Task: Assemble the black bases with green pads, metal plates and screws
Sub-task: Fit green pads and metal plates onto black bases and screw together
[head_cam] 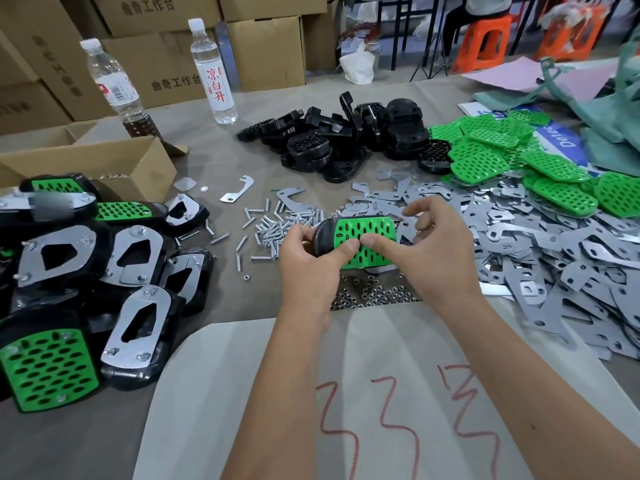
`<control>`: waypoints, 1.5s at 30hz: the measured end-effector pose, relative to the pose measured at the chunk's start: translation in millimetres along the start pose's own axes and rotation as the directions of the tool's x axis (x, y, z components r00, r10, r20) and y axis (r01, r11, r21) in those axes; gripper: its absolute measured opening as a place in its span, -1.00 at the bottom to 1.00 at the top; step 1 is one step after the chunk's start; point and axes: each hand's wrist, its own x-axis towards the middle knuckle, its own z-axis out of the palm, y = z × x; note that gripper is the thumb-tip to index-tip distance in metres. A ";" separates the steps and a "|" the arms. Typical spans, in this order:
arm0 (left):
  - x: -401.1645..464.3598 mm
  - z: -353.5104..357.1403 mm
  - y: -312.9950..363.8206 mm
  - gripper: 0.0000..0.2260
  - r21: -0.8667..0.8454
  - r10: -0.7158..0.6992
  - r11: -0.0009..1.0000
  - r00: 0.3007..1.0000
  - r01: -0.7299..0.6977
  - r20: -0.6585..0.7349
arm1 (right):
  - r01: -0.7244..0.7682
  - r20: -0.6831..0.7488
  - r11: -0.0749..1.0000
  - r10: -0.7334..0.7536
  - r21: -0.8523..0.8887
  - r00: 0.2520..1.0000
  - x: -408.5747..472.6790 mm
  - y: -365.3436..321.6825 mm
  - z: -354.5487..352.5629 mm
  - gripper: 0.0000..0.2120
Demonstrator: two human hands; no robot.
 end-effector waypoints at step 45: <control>6.4 -8.4 -1.2 -0.61 -0.054 0.010 0.999 0.971 0.003 0.241 | -0.432 0.561 0.664 0.023 0.610 0.827 3.6 -3.5 -10.4 -0.59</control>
